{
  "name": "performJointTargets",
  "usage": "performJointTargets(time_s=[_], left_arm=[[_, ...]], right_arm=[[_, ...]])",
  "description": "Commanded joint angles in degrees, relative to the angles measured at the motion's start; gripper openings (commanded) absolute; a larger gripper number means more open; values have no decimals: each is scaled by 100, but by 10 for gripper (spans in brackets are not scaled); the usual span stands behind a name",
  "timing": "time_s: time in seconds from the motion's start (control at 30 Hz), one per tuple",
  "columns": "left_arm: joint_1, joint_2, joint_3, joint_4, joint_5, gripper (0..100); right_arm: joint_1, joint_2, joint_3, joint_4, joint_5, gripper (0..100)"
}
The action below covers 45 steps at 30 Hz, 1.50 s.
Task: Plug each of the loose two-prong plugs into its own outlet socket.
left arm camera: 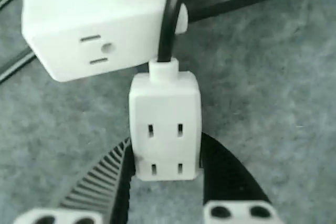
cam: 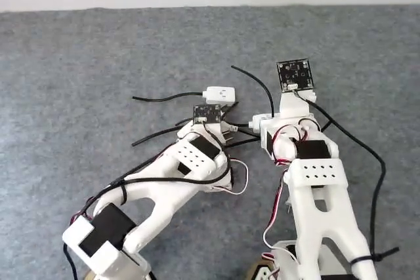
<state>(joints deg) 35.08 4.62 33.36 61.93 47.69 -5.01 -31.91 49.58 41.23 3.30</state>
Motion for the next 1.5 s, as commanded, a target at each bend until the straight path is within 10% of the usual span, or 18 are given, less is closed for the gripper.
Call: performJointTargets(time_s=[0.0, 0.23, 0.83, 1.2, 1.47], left_arm=[[26, -44, 4, -88, -9, 160], [325, -88, 207, -62, 158, 479], [325, -343, -382, 958, -404, 484], [299, -3710, 971, 976, -1160, 483], [-1292, -4941, 2053, 958, -2084, 483]], right_arm=[[84, -66, -97, -119, 70, 9], [66, -31, -97, -127, 79, 9], [40, -13, -97, -136, 18, 9], [40, -66, 114, -400, 18, 9], [40, -66, 70, -4, -273, 9]])
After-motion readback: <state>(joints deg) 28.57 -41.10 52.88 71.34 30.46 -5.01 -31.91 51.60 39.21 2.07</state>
